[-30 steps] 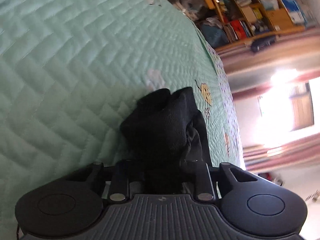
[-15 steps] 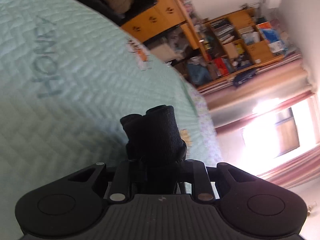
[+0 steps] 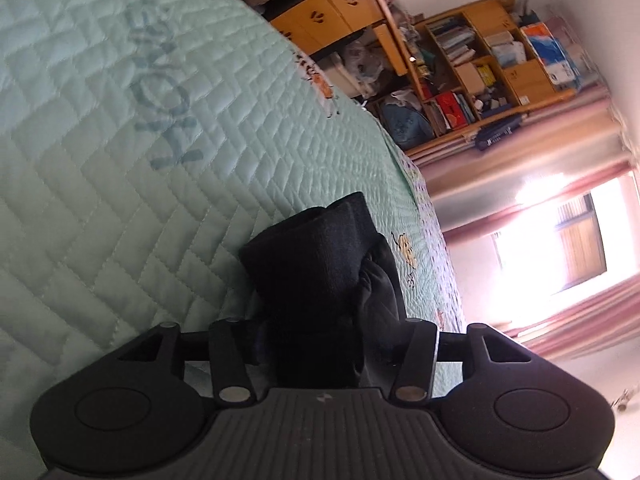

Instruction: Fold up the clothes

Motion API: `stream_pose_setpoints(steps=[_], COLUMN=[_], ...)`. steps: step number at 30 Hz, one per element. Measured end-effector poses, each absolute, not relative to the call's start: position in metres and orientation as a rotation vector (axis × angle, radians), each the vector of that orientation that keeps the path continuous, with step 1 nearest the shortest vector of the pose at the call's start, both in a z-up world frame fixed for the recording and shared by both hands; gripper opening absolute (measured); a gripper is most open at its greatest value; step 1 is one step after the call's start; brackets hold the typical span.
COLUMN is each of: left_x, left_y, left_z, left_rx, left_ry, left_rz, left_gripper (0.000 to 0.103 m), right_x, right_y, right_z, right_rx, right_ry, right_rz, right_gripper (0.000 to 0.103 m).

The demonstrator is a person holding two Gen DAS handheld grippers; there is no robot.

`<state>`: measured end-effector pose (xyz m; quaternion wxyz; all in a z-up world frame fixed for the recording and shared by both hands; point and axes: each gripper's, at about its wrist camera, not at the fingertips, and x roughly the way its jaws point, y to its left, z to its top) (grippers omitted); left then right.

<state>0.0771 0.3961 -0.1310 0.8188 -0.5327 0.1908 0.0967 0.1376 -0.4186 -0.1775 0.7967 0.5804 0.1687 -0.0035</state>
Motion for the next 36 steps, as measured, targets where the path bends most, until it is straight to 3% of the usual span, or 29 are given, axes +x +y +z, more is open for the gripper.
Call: stream_pose_setpoints(steps=[10,12,14,16,22,26,31,33,36], left_x=[0.070,0.071,0.072,0.072,0.075,0.077,0.074,0.074,0.074], left_y=[0.378,0.373,0.369,0.367,0.359,0.356,0.342,0.332,0.328], left_z=[-0.123,-0.121,-0.119,-0.118,-0.115,-0.115,-0.121,-0.120,-0.119], left_rx=[-0.997,-0.976,-0.954,-0.944,-0.903,-0.876,-0.775,-0.705,-0.672], left_ry=[0.437,0.441,0.445,0.448,0.460,0.464,0.433,0.430,0.425], left_rz=[0.217,0.231,0.237,0.240,0.242,0.247,0.242,0.244,0.247], left_gripper=[0.069,0.070,0.072,0.074,0.080,0.081,0.082,0.084,0.087], right_x=[0.234,0.247,0.247,0.243,0.229,0.248,0.246,0.242,0.233], right_y=[-0.458,-0.459,-0.463,-0.468,-0.460,-0.458,-0.456,-0.456,-0.451], right_z=[-0.174,-0.174,-0.181,-0.191,-0.200,-0.194,-0.192,-0.193,-0.193], right_rx=[1.180,1.157,1.172,1.196,1.224,1.135,1.119,1.138,1.158], right_ry=[0.435,0.475,0.496,0.502,0.399,0.456,0.450,0.422,0.353], right_rz=[-0.099,-0.109,-0.118,-0.118,-0.049,-0.088,-0.074,-0.049,0.006], right_gripper=[0.085,0.066,0.032,0.025,0.037,0.026,0.026,0.032,0.056])
